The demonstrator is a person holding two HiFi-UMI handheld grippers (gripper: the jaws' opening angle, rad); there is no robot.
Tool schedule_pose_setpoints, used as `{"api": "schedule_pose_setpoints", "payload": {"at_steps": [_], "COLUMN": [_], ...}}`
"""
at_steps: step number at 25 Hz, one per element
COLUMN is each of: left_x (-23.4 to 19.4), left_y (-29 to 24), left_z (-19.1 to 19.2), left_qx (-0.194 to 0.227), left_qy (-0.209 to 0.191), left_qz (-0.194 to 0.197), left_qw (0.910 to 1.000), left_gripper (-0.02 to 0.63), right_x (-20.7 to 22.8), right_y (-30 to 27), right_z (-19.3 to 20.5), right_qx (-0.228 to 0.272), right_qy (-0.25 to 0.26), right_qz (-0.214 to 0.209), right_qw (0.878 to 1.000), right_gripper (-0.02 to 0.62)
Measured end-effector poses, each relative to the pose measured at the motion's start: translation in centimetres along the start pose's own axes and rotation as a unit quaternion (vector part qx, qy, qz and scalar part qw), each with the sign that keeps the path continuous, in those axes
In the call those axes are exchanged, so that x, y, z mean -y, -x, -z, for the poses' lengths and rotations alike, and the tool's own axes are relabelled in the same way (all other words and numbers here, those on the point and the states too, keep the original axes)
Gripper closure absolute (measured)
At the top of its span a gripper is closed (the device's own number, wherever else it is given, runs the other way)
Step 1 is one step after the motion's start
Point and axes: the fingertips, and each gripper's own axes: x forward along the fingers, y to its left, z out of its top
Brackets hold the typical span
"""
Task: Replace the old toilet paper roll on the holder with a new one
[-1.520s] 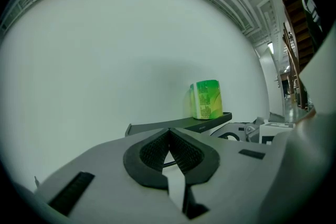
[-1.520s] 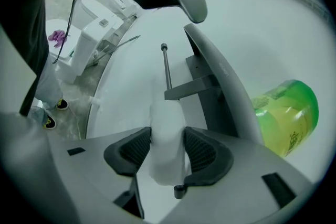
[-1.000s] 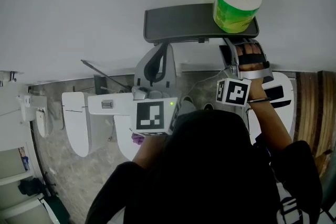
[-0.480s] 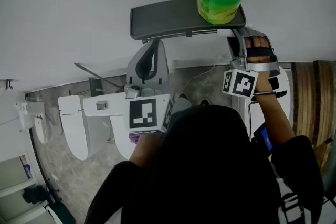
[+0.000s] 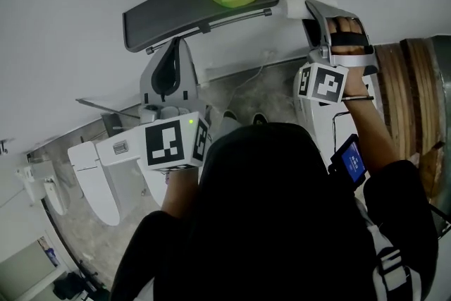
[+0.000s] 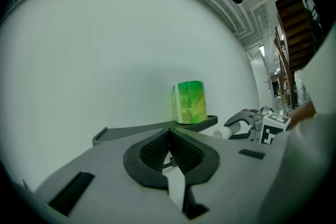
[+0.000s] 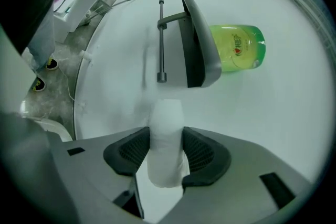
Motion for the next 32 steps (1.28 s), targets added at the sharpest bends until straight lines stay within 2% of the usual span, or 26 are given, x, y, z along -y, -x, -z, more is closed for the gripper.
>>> {"api": "schedule_pose_setpoints", "payload": {"at_steps": [5,12,17,21,24,27,29,32], "left_x": [1.4,1.2,1.0,1.0,0.1,-1.3,-2.4,-4.3], "left_y": [-0.6,-0.5,0.1,0.7,1.8,3.4,4.5,6.3], "left_z": [-0.1,0.5,0.5,0.9,0.8,1.0,1.3,1.6], "left_qx": [0.000,-0.002,0.001,0.000,0.003,0.003,0.004,0.005], "left_qy": [0.001,0.008,0.006,0.005,0.005,0.007,0.008,0.008], "left_qz": [0.015,0.008,-0.002,-0.009,-0.026,-0.053,-0.071,-0.099], "left_qw": [0.9999,0.9999,1.0000,0.9999,0.9996,0.9986,0.9974,0.9950], "left_gripper": [0.586,0.586,0.586,0.586,0.586,0.586,0.586,0.586], "right_x": [0.5,1.4,2.2,2.8,3.8,4.8,5.3,6.7], "right_y": [1.1,2.3,4.4,6.6,7.9,9.2,10.0,11.1], "right_z": [1.0,-0.4,-2.6,-5.9,-9.6,-13.8,-16.8,-21.2], "right_qx": [-0.002,0.027,0.074,0.133,0.188,0.250,0.295,0.356], "right_qy": [-0.002,0.013,0.020,-0.004,-0.029,-0.053,-0.077,-0.131], "right_qz": [0.003,0.008,-0.001,-0.023,-0.037,-0.054,-0.073,-0.106], "right_qw": [1.000,1.000,0.997,0.991,0.981,0.965,0.950,0.919], "right_gripper": [0.392,0.392,0.392,0.391,0.391,0.391,0.391,0.391]}}
